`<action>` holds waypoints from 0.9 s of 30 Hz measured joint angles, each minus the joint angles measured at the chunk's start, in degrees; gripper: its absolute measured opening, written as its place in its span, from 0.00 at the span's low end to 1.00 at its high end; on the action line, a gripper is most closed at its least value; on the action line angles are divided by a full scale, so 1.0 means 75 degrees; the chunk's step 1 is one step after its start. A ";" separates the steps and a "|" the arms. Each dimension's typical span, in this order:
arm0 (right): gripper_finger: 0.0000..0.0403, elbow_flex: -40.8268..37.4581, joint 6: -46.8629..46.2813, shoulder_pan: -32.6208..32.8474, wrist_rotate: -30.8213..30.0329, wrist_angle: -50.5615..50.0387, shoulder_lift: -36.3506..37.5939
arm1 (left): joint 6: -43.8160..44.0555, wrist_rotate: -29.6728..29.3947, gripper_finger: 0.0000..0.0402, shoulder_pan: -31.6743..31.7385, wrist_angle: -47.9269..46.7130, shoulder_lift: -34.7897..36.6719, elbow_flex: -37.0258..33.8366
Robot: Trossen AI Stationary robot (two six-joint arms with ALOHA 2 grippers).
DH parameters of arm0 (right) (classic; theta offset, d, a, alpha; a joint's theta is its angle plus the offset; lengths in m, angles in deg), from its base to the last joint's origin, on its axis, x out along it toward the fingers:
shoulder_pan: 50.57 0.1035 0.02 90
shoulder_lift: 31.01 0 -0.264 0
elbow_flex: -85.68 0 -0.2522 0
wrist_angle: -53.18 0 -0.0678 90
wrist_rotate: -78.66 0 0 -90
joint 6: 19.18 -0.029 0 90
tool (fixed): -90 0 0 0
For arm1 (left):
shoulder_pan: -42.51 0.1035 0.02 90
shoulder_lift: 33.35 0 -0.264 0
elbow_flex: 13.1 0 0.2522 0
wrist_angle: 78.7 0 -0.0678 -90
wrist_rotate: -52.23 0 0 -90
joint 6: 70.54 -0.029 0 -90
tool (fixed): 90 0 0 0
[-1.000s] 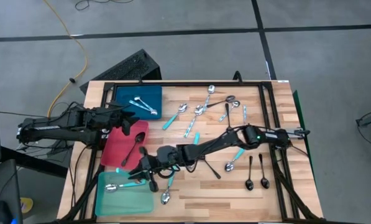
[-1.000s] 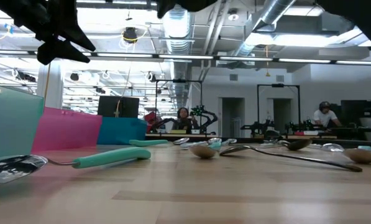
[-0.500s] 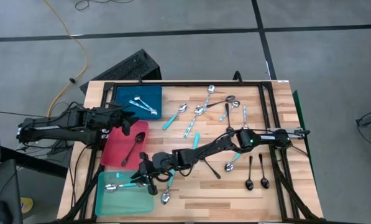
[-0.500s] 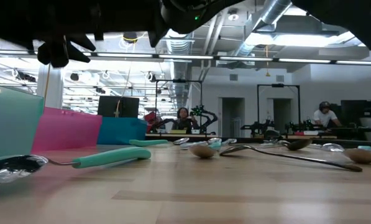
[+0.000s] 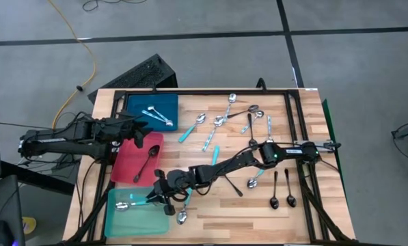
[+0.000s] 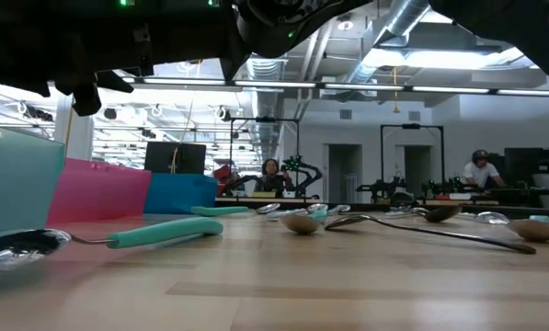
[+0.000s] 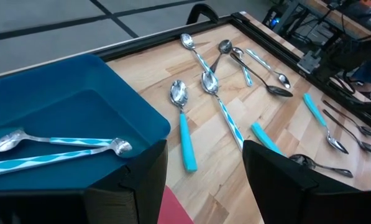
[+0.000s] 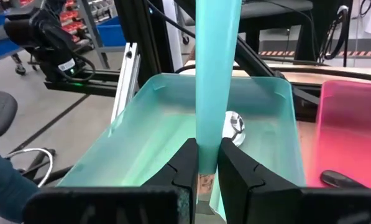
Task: Sort silverware by color (type)
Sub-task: Put the light blue spoon into the light blue bin
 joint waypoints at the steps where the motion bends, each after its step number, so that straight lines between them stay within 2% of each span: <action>1: 0.16 0.0011 -0.0032 0.0000 0.0000 0.0008 -0.0029 | 0.0000 0.0000 0.48 -0.0003 0.0003 0.0000 0.0000; 27: 0.16 -0.0006 0.0189 -0.0152 -0.0146 -0.0437 -0.0142 | -0.0012 0.0000 0.48 -0.0002 -0.0017 0.0000 0.0000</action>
